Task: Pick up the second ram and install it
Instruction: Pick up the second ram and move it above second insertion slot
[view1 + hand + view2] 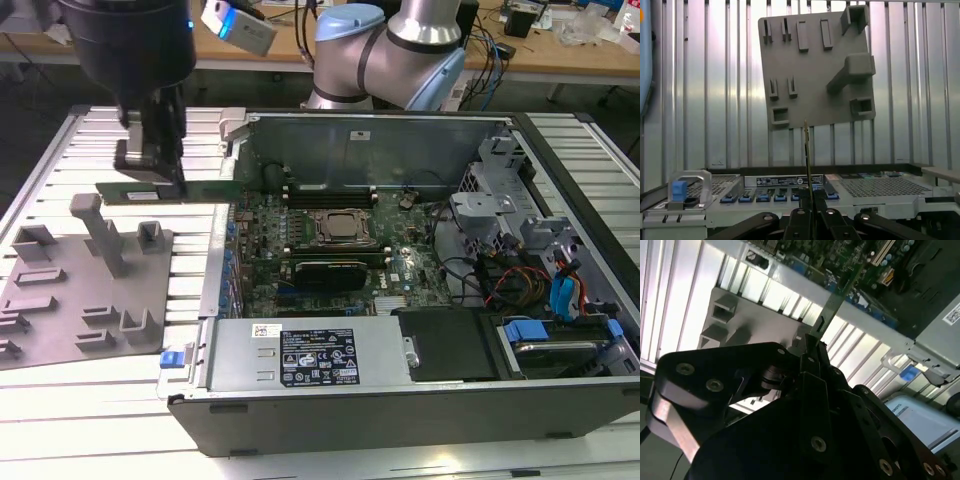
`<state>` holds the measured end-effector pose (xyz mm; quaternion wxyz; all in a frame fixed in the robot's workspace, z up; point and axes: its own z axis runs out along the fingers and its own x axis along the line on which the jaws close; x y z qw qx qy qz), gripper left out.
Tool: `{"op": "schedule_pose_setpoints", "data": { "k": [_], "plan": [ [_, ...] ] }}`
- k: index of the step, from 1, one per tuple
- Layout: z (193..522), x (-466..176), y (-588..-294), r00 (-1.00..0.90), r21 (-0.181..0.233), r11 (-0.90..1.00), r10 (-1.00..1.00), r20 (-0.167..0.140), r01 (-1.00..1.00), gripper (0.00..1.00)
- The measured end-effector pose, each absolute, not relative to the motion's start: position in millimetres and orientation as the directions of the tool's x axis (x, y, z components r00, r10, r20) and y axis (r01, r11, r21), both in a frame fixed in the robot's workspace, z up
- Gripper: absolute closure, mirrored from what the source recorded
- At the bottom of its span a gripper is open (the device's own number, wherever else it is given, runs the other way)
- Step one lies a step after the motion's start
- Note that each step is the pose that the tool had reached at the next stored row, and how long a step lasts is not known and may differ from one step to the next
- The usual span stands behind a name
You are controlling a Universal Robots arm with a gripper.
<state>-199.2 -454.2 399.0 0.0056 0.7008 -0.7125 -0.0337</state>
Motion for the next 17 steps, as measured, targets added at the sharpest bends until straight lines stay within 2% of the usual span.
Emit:
{"op": "schedule_pose_setpoints", "data": {
  "k": [3, 4, 6, 17],
  "plan": [
    [399, -185, -454, -0.018, 0.06, 0.015, -0.999, -0.047, -0.998, 0.86],
    [398, -179, -454, -0.018, 0.061, 0.014, -0.998, -0.065, -0.998, 0.86],
    [397, -169, -453, -0.018, 0.064, 0.013, -0.997, -0.08, -0.998, 0.86],
    [387, -94, -435, -0.02, 0.089, 0.013, -0.996, -0.081, -0.996, 0.86]
  ]
}}
